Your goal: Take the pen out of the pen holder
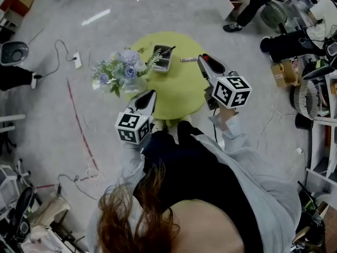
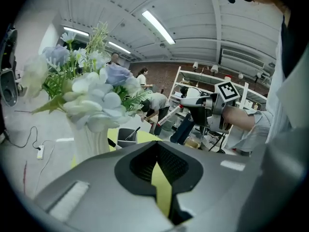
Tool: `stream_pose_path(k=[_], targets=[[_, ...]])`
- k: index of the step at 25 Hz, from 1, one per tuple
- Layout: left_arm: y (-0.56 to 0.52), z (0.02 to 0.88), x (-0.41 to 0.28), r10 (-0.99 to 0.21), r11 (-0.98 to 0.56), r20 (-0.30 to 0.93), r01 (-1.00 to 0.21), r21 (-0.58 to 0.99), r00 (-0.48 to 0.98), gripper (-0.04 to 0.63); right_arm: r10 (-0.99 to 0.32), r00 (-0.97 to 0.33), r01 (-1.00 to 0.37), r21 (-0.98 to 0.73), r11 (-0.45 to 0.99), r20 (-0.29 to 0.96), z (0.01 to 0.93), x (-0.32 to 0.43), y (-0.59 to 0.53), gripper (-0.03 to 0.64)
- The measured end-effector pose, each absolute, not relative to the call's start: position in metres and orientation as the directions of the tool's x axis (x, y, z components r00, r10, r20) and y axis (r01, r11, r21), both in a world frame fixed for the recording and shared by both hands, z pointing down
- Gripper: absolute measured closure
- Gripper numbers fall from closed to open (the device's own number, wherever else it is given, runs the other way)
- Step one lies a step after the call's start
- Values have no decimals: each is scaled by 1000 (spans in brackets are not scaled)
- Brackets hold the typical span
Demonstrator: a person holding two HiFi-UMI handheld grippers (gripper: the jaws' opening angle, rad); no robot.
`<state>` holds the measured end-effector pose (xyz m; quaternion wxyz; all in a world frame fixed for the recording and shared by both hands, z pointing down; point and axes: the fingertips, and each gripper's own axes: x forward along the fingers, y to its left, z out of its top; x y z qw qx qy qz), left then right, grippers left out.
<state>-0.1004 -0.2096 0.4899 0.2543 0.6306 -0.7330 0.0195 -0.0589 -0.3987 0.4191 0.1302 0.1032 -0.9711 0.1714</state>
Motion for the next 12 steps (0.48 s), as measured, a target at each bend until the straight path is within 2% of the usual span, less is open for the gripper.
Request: stream_pose_path(k=[12], targets=[[-224,479,-89,-927,50,371,-963,266,55,575,-288,-911,-367,-260,893,297,414,9,-377,548]])
